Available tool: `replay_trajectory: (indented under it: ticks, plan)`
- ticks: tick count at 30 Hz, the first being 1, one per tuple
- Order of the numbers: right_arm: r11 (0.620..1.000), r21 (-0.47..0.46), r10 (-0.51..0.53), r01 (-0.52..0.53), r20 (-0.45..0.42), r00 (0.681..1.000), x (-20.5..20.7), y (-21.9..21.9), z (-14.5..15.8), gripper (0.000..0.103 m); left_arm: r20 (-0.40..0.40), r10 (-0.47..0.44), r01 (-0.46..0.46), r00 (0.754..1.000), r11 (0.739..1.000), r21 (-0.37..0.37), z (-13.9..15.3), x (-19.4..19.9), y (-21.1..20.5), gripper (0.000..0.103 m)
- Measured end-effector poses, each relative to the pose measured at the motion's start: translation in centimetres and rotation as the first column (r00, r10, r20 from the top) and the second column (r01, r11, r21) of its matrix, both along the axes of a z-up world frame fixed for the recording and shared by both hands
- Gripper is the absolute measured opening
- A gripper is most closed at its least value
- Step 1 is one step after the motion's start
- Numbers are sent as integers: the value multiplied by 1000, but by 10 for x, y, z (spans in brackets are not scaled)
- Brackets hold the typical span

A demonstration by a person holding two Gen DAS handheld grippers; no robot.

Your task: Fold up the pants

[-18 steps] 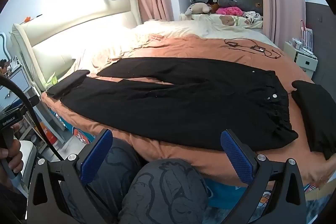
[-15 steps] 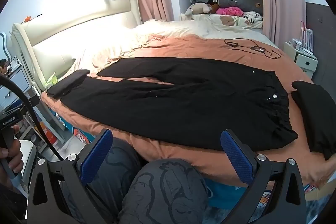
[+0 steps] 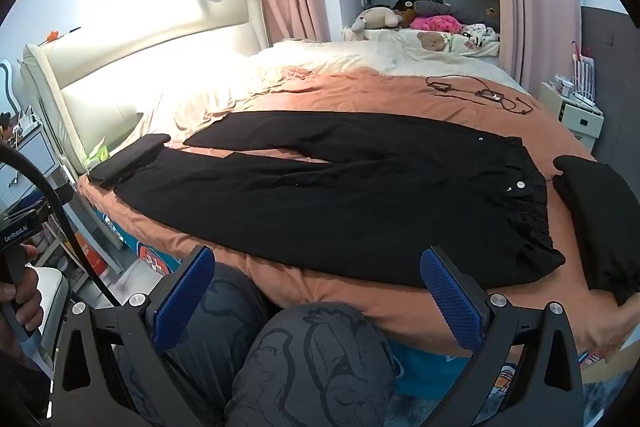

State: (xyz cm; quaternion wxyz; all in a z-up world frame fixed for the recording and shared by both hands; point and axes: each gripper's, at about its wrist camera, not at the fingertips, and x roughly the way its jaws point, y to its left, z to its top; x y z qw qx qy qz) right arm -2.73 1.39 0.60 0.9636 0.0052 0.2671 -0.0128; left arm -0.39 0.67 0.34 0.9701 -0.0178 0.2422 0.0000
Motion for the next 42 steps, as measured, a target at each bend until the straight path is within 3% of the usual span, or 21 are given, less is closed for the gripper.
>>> replay_trajectory:
  ticks: [42]
  plan:
    - [999, -32, 13, -12, 20, 1000, -6, 4, 0, 103, 34, 26, -27, 999, 999, 22, -3, -16, 4, 103]
